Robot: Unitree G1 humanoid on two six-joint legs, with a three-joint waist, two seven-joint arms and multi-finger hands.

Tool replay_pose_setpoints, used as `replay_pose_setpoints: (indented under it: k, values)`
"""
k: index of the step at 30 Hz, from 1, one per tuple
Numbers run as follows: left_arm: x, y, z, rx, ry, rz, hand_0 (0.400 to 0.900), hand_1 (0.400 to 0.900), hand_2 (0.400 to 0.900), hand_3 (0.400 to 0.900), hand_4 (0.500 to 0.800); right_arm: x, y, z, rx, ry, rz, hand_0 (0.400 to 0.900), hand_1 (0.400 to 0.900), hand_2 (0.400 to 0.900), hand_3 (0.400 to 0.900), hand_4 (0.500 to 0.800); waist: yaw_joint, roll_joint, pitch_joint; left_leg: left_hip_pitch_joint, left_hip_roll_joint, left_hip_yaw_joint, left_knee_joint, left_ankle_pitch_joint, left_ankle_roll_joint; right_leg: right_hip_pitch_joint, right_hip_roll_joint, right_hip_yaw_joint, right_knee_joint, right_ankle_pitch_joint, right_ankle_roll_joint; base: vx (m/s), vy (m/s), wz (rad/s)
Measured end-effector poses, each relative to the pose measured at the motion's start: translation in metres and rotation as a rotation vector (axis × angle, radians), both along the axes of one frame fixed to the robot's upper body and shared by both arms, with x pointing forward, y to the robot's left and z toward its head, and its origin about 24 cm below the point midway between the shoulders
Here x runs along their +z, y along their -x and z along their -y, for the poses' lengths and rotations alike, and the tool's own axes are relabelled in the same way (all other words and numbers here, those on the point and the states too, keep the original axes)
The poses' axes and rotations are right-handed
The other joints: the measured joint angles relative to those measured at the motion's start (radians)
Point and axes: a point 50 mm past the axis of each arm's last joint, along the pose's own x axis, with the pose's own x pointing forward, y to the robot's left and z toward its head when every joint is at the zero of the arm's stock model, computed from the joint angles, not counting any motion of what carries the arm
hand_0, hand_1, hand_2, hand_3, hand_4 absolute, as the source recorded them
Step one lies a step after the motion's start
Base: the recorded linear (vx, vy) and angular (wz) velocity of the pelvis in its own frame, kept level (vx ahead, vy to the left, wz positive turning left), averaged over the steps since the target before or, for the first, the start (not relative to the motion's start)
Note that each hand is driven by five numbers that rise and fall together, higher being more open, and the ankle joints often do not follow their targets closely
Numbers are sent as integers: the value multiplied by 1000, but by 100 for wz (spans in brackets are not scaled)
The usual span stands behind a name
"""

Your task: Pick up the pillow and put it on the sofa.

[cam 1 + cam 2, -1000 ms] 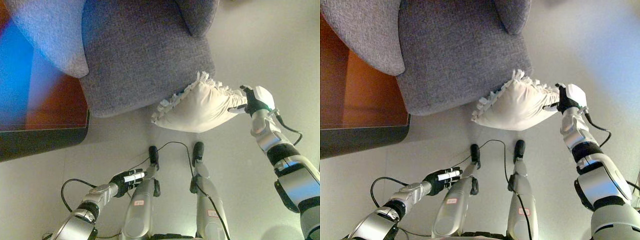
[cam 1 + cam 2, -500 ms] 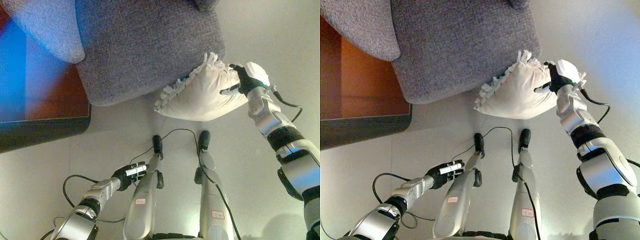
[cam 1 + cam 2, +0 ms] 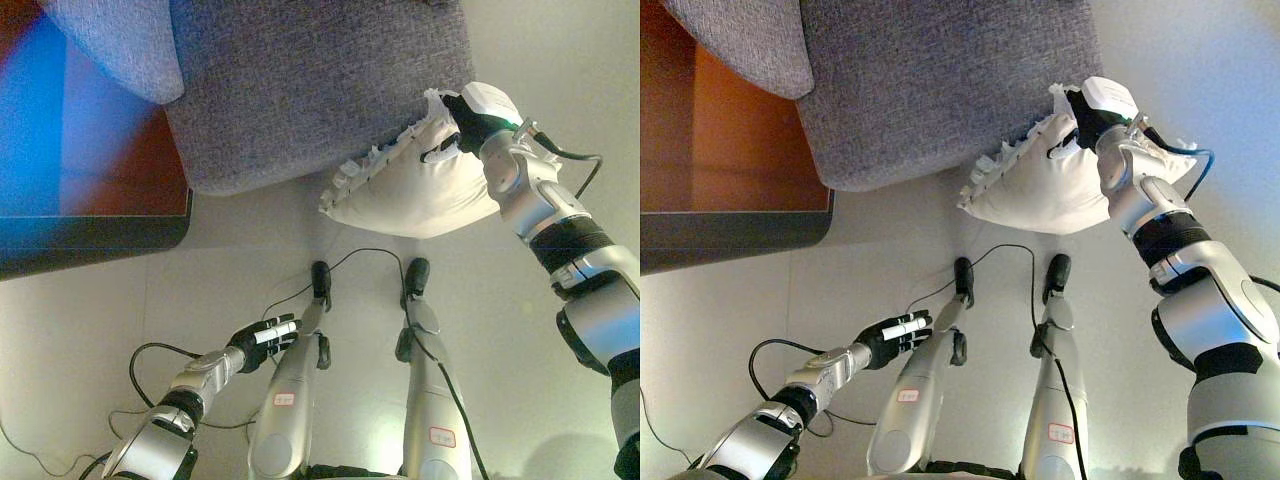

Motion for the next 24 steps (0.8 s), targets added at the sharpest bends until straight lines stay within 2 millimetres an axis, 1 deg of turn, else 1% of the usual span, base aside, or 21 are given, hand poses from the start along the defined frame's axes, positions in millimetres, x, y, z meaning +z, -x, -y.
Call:
replay_pose_setpoints:
  k: [6, 9, 10, 11, 12, 17, 24]
  values:
    - [7, -8, -2, 2, -3, 26, 900, 900, 900, 900, 800, 26, -1, -5, -16, -2, 16, 900, 900, 900, 900, 800, 0, 1, 0, -57, 0, -9, 30, 1, -2, -54, -5, -4, 31, -5, -5, -4, -4, 1]
    - [10, -11, -2, 4, -4, 40, 900, 900, 900, 900, 800, 36, 0, -6, -20, 6, 15, 900, 900, 900, 900, 800, 0, 2, 0, -84, 0, -12, 48, -1, -4, -79, -7, -4, 48, -6, -8, -14, -21, 5]
    - [11, -12, -2, 4, -5, 44, 900, 900, 900, 900, 800, 39, 0, -6, -19, 6, 13, 814, 814, 814, 814, 748, 0, 2, -1, -92, 0, -13, 53, -1, -4, -85, -8, -5, 50, -7, -9, -12, -23, 5]
    - [12, -13, -3, 6, -6, 48, 900, 900, 900, 900, 800, 41, 1, -6, -18, 7, 8, 588, 588, 588, 588, 613, 0, 3, -1, -101, 1, -15, 58, -1, -5, -92, -8, -6, 53, -7, -9, -11, -28, 5]
    - [13, -13, -3, 4, -7, 53, 900, 900, 900, 900, 800, 44, 1, -5, -18, 9, 6, 400, 400, 400, 400, 500, -1, 5, -2, -106, 1, -18, 60, -8, -9, -98, -8, -5, 60, -9, -11, -8, -31, 3]
    - [15, -16, -2, 5, -7, 66, 900, 900, 900, 900, 800, 50, 2, -4, -28, 18, 15, 400, 400, 400, 400, 500, 2, 7, -4, -130, 3, -38, 80, -9, -15, -115, -6, -8, 80, -16, -16, 44, -24, 1]
    - [18, -18, 0, 2, -5, 84, 900, 900, 900, 900, 800, 40, 0, -4, -22, -39, -18, 400, 400, 400, 400, 500, 5, 7, -4, -150, 3, -44, 83, -6, -16, -130, -6, -17, 80, -17, -19, -4, -13, 0]
